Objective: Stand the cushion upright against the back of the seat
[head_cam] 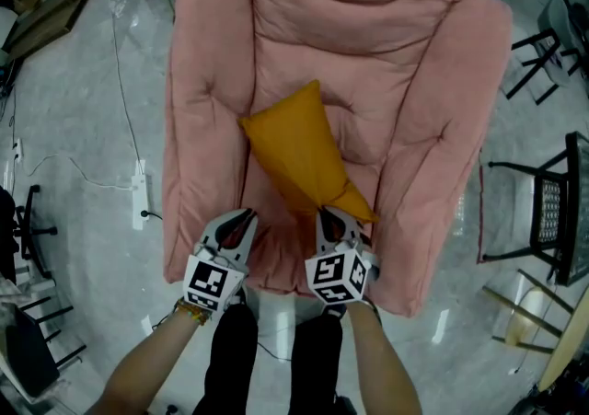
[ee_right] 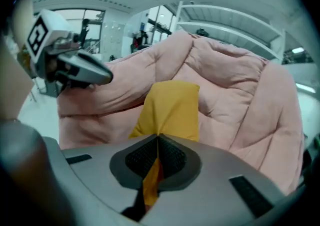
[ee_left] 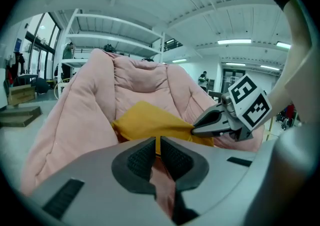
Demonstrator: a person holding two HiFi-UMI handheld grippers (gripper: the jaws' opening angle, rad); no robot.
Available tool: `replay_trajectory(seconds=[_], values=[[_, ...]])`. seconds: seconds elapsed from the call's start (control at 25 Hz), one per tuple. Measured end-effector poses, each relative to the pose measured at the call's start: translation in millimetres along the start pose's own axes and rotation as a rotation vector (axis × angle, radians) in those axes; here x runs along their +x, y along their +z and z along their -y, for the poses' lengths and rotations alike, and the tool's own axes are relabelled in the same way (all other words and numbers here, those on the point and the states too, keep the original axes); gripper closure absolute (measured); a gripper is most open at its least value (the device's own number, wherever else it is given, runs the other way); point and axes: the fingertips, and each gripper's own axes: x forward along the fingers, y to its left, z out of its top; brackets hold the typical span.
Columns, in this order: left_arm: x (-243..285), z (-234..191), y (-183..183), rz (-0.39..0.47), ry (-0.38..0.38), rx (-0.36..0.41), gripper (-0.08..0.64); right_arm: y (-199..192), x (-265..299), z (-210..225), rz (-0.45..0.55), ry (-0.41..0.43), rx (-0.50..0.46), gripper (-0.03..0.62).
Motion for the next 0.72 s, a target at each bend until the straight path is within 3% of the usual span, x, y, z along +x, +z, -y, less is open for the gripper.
replay_trajectory(seconds=[0.28,0.36,0.44,0.52,0.6,0.72], values=[[-6.7,-1.5,11.8,0.023,-0.016,0.027,0.543,-17.5,-49.2,-21.5,-0.050,0.278,-0.429,0.577],[-4.9,1.0,9.1,0.000,-0.039,0.062,0.536,-27.6,-64.8,-26.5,-0.074,0.384,-0.499,0.577],[-3.0,7.3,3.4,-0.039,-0.085,0.112,0.454,-36.7,-80.6,-35.8,-0.097,0.525,-0.541,0.577],[-0.4,17.9,-4.7,-0.084,-0.138,0.177,0.417,-40.6,-93.1,-42.0,-0.106,0.635,-0.543,0.575],[3.5,31.6,-16.3,-0.129,-0.203,0.237,0.383,-43.1,-94.4,-40.6,-0.115,0.642,-0.530,0.567],[7.3,50.3,-38.2,-0.208,-0.316,0.304,0.354,-46.1,-85.1,-36.9,-0.119,0.566,-0.517,0.497]])
